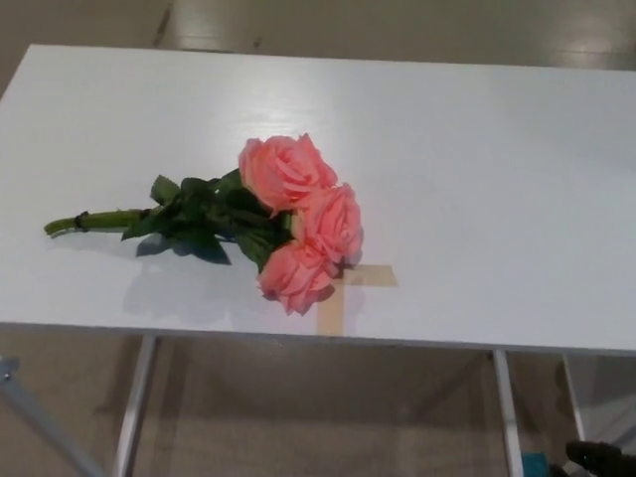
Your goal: Use the left hand to pick up the rose and passes it to a human.
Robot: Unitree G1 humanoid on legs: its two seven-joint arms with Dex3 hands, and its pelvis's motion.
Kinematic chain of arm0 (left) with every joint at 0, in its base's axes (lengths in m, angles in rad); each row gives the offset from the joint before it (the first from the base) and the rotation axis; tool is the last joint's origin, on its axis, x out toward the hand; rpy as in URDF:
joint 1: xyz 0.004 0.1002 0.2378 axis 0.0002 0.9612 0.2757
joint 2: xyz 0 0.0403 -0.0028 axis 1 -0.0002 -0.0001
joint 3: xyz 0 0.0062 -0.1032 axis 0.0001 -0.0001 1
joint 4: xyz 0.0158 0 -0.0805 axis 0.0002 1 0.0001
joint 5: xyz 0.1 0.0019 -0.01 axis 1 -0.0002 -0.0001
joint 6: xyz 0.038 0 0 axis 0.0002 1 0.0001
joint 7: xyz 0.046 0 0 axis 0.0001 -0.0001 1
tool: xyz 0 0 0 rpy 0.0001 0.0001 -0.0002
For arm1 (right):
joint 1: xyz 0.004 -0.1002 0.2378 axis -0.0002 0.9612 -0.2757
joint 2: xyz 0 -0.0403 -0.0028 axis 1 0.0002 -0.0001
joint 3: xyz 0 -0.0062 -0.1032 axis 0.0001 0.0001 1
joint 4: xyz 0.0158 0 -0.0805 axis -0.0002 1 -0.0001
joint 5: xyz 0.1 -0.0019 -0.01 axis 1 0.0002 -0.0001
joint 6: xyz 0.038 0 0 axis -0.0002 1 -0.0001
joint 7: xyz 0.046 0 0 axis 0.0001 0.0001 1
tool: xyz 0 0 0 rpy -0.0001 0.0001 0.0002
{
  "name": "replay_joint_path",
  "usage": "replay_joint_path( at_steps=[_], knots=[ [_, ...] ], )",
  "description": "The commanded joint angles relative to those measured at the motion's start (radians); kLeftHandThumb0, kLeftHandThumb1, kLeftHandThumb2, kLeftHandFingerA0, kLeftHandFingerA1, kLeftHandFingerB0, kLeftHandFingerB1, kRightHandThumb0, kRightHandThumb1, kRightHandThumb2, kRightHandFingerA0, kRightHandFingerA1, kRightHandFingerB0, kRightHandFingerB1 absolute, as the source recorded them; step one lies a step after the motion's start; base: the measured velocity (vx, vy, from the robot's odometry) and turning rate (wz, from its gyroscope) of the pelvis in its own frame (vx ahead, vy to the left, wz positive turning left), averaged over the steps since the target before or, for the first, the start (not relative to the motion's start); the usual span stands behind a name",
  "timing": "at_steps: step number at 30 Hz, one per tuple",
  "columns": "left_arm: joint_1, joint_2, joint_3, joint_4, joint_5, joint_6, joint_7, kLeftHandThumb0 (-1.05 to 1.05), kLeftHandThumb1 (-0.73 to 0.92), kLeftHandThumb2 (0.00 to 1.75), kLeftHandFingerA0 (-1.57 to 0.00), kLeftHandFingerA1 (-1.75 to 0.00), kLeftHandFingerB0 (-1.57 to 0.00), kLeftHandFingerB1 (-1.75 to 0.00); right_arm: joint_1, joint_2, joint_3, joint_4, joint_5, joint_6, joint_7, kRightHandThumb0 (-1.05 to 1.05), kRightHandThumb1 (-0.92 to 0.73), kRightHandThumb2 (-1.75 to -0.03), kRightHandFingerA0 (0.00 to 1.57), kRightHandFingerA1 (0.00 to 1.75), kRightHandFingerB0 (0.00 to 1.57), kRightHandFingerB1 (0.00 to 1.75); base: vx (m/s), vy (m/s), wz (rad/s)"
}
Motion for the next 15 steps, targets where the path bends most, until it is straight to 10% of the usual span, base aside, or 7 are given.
replay_joint_path(
  at_steps=[1,6,7,15],
  knots=[
    [-0.017,0.007,0.028,0.042,-0.03,-0.098,-0.026,-0.5,0.48,0.55,-0.49,-0.37,-0.38,-0.34,-0.003,-0.015,-0.018,0.041,0.017,-0.045,0.017,-0.55,-0.64,-0.98,0.52,0.59,0.41,0.52,0.03,-0.002,-0.13],
    [-0.013,0.007,0.057,0.049,-0.057,-0.156,-0.059,-0.5,0.47,0.55,-0.52,-0.38,-0.32,-0.32,-0.003,-0.015,-0.018,0.049,0.013,-0.053,0.019,-0.55,-0.64,-0.98,0.52,0.59,0.41,0.52,0.01,-0.005,0.01],
    [-0.013,0.008,0.061,0.046,-0.06,-0.17,-0.073,-0.5,0.46,0.55,-0.49,-0.38,-0.3,-0.32,-0.005,-0.016,-0.016,0.05,0.011,-0.053,0.018,-0.53,-0.79,-0.65,0.6,0.45,0.48,0.35,0.02,-0.011,0.1],
    [0.003,0.034,0.093,0.011,-0.084,-0.25,-0.168,-0.58,0.39,0.68,-0.29,-0.41,-0.18,-0.36,-0.005,-0.011,-0.019,0.053,0.015,-0.056,0.02,-0.53,-0.79,-0.65,0.6,0.45,0.47,0.35,0.0,-0.001,0.01]
  ],
)
